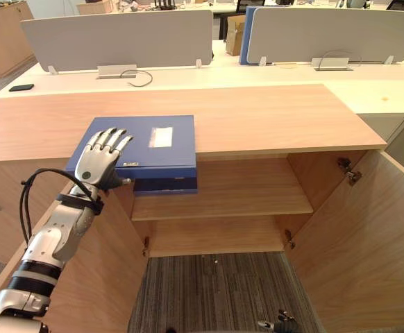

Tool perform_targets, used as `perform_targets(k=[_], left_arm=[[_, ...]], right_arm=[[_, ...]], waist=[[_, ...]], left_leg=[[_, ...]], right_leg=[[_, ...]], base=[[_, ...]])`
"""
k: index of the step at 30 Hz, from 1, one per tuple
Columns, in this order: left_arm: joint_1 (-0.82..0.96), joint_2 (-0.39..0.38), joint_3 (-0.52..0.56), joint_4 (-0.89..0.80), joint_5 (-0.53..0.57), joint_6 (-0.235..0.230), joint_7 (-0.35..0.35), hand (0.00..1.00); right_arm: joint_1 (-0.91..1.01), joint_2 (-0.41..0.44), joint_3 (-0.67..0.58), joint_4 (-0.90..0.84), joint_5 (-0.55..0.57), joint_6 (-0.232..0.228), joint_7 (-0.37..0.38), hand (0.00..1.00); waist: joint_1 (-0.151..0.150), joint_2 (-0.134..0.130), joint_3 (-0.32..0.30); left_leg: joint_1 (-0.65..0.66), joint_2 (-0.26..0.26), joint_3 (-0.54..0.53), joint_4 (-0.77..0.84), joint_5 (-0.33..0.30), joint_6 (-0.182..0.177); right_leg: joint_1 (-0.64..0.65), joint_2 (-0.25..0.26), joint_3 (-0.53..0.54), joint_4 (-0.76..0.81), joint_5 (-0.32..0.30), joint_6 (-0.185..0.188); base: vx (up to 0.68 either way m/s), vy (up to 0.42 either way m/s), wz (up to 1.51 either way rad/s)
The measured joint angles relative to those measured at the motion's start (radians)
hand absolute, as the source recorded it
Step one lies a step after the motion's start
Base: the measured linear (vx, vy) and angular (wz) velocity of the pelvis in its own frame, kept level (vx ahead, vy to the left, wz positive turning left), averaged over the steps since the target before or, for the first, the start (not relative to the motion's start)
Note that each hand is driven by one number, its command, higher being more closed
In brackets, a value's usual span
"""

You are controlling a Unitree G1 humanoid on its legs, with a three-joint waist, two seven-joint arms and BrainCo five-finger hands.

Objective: Walk over to the cabinet, pick up the folder, carry it to the office cabinet, place the folder inside the office cabinet, then close the office cabinet door

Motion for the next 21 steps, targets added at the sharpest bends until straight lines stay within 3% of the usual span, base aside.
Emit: perform_targets(k=[17, 18, 21], left_arm=[[-0.036, 0.000, -0.049, 0.144, 0.048, 0.010, -0.028, 0.00], [-0.043, 0.000, -0.050, 0.151, 0.056, 0.012, -0.029, 1.00], [-0.068, 0.000, -0.057, 0.177, 0.077, 0.023, -0.027, 1.00]], right_arm=[[0.000, 0.000, 0.000, -0.001, 0.000, 0.000, 0.000, 0.00], [0.000, 0.000, 0.000, -0.001, 0.000, 0.000, -0.001, 0.00], [0.000, 0.000, 0.000, -0.001, 0.000, 0.000, -0.002, 0.00]], waist=[[-0.008, 0.000, 0.000], [-0.008, 0.000, 0.000], [-0.010, 0.000, 0.000]], left_leg=[[0.002, 0.000, 0.010, 0.000, -0.001, -0.001], [0.002, 0.001, 0.010, 0.000, -0.001, -0.001], [0.003, 0.001, 0.012, 0.000, -0.002, -0.001]], right_leg=[[0.000, 0.000, 0.005, 0.000, 0.000, 0.000], [0.000, 0.000, 0.006, 0.000, 0.000, 0.000], [0.000, 0.000, 0.008, 0.000, 0.000, 0.000]], base=[[-0.01, 0.002, 0.00], [0.00, 0.000, 0.00], [0.00, 0.000, -0.01]])
